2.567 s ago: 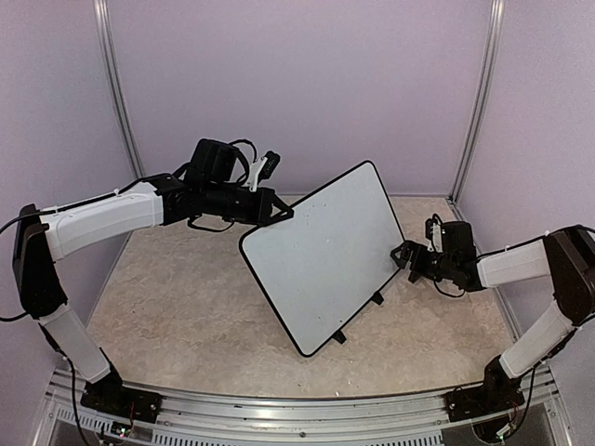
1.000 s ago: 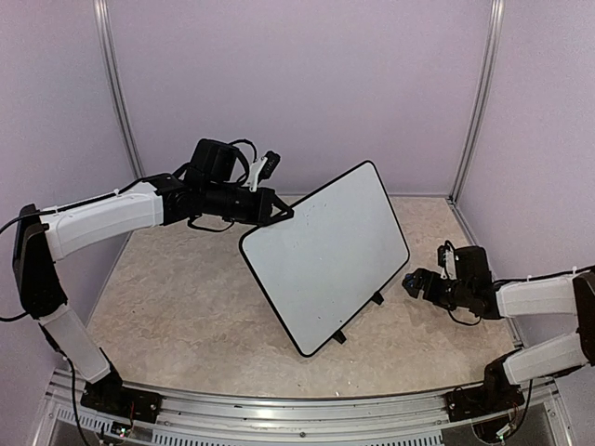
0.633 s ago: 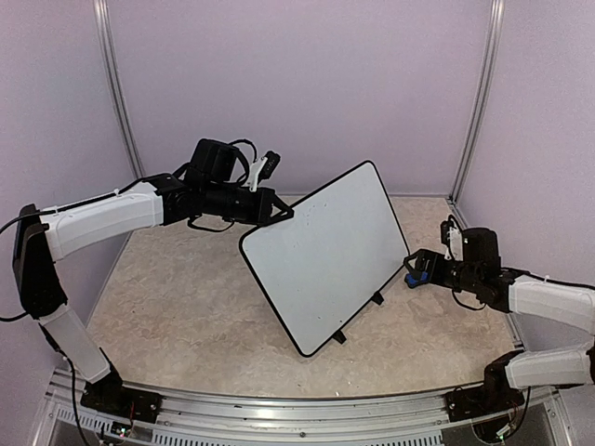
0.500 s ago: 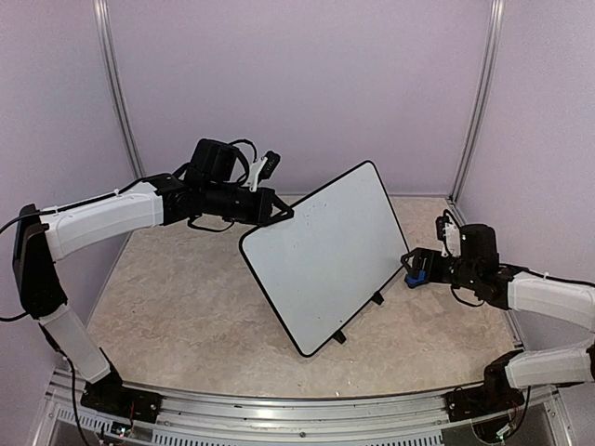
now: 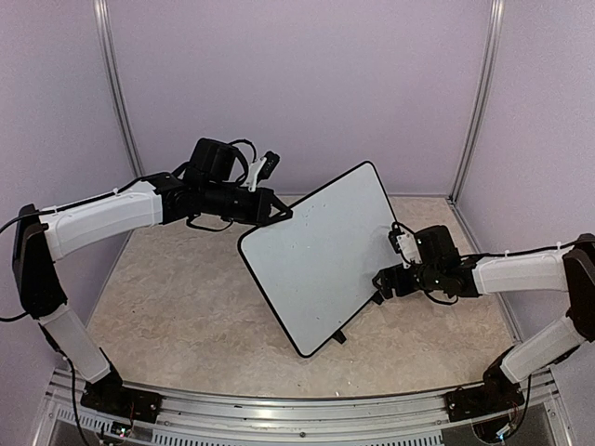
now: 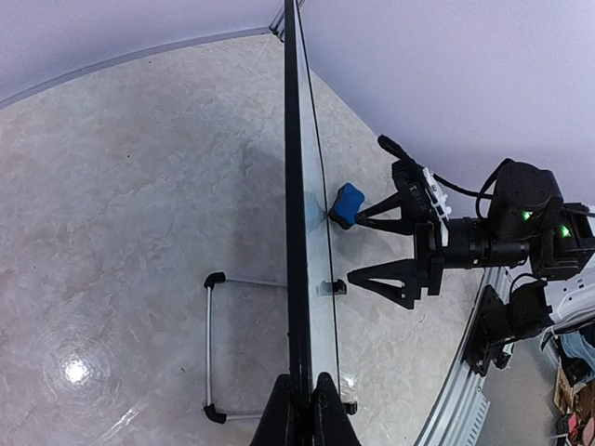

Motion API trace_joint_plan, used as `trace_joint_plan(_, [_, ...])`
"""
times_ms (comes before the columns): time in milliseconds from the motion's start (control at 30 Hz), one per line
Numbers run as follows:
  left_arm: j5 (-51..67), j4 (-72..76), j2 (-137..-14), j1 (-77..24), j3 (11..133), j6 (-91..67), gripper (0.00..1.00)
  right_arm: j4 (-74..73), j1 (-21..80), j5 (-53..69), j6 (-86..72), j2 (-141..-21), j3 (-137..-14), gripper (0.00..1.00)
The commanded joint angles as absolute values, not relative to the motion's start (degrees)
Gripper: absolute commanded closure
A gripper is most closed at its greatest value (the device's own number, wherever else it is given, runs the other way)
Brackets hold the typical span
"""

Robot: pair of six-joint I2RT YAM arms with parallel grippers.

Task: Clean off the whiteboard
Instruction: Move the whiteboard to the center of the board.

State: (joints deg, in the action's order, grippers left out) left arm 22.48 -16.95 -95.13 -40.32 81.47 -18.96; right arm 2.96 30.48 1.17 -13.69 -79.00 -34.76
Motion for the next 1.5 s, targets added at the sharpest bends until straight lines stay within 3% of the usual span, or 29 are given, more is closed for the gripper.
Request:
trace_joint_plan(0, [24.77,-20.39,-94.13,-40.69,82.35,-13.97,1.00,1.24,32.97,-3.18,-11.24,-83.44,-39.23,0.08])
trace_joint_plan(267, [24.69,-20.00,-93.39,-40.35,82.25,-14.14,1.00,-1.62,36.04,-5.96,-9.25,-87.76,-41.66,0.14])
trace_joint_plan(933, [24.81,-21.78,-93.17,-39.29,83.17,-13.39,1.00,-5.03,38.75,-2.42,-12.72,-85.23,-39.43,0.23])
trace_joint_plan(1100, [24.42,-21.63,-93.69,-39.11,83.23,-13.62,0.89,-6.12,38.72,-5.55,-13.68,-86.99,-39.75,0.27])
trace_joint_plan(1467, [24.21,-21.28,-93.96,-38.81,83.06,-14.01,0.86,-5.81,38.76,-3.45,-14.76,-87.33,-39.07,0.38])
